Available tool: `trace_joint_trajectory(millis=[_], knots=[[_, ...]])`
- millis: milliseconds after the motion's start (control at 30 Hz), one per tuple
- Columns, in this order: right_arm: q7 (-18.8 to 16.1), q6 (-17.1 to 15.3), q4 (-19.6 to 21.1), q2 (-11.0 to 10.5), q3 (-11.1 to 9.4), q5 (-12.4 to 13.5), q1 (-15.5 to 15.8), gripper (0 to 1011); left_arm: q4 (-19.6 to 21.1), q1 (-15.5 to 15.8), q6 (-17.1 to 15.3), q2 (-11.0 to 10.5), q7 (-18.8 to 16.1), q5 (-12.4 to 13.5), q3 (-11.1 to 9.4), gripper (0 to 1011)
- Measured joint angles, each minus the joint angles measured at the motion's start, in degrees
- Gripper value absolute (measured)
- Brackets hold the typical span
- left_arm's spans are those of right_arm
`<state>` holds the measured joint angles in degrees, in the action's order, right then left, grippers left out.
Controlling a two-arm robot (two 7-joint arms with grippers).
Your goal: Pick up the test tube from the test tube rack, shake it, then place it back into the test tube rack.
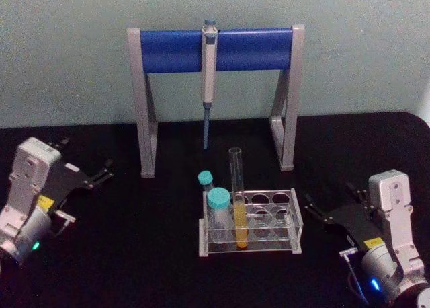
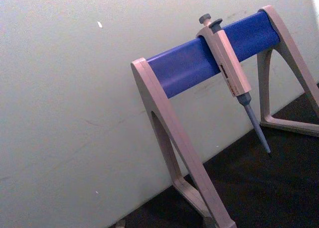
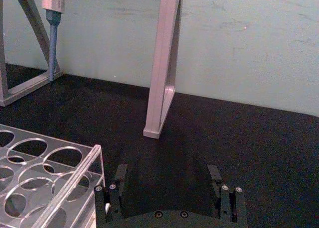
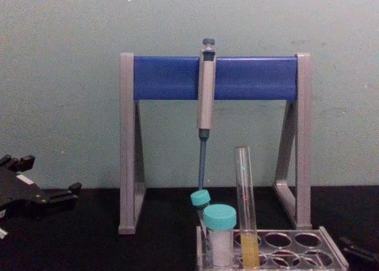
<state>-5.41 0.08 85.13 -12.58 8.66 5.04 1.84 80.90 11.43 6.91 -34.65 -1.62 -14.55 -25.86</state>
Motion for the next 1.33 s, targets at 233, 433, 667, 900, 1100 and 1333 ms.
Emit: trace_joint_trajectory(millis=[233,433,667,900,1100,1333], knots=[[-0.07,-0.03,-0.05,0.00,0.01,-0.03,-0.04,1000,0.00,0.00,0.00,0.00,0.00,0.00,0.00,1001],[-0.04,0.01,0.05,-0.07,0.06,0.00,-0.02,1000,0.00,0.00,0.00,0.00,0.00,0.00,0.00,1001],[0.00,0.04,0.11,-0.10,0.10,0.02,0.01,1000,0.00,0.00,0.00,0.00,0.00,0.00,0.00,1001],[0.04,0.08,0.15,-0.13,0.14,0.06,0.03,1000,0.00,0.00,0.00,0.00,0.00,0.00,0.00,1001],[0.07,0.10,0.19,-0.16,0.15,0.10,0.04,1000,0.00,0.00,0.00,0.00,0.00,0.00,0.00,1001],[0.08,0.11,0.20,-0.16,0.15,0.14,0.04,1000,0.00,0.00,0.00,0.00,0.00,0.00,0.00,1001]])
